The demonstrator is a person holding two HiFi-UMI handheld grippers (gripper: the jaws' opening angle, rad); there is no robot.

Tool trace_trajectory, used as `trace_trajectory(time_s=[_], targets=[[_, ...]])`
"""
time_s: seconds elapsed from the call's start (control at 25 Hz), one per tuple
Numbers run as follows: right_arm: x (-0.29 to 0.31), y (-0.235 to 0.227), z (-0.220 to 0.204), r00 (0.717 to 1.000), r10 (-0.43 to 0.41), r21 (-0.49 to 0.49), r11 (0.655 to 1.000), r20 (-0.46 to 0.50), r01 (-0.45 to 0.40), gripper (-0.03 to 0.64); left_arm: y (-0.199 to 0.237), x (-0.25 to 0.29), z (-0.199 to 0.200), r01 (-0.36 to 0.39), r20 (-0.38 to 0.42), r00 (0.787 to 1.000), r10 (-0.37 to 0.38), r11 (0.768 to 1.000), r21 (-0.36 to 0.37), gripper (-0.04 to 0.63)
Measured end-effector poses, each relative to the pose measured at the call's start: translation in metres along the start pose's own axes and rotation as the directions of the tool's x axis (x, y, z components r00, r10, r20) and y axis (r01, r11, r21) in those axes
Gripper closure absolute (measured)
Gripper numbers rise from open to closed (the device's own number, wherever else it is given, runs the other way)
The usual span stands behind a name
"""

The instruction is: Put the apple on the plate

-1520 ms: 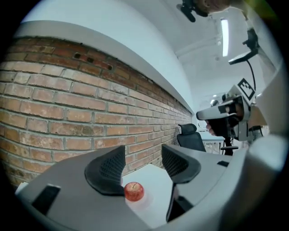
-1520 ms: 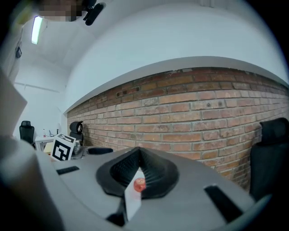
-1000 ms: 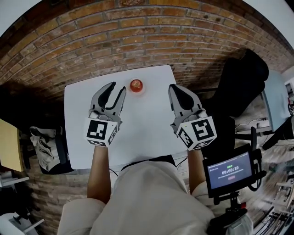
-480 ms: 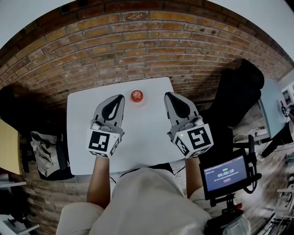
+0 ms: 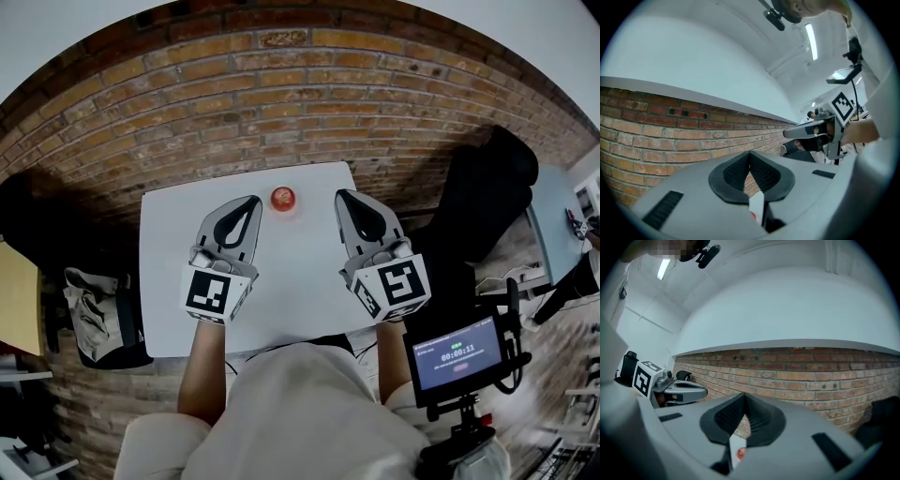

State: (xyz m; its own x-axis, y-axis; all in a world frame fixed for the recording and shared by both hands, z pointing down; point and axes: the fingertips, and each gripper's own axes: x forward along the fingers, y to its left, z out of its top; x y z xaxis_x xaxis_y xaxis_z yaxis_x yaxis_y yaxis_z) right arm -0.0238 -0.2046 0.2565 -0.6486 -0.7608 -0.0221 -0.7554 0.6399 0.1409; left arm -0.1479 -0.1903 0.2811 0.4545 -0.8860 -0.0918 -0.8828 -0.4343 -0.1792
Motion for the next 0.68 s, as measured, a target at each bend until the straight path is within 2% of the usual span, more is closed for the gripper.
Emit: trace_trajectory(time_s=[0.28,0.68], targets=[[-0.002,0.006,0.000,1.000,0.005,-0.005,1.000,-0.007,-0.005,0.614,0.000,-0.003,0.005,-0.018,-0.011,1.000,0.018,0.999,0.038,0.588],[0.007,-0.002,-0.011,1.000,0.012,0.000,1.000,-0.024,-0.012,0.614,-0.001,0.010,0.000,-0.012,-0.016,1.000,0.012,0.999,0.040,0.588]])
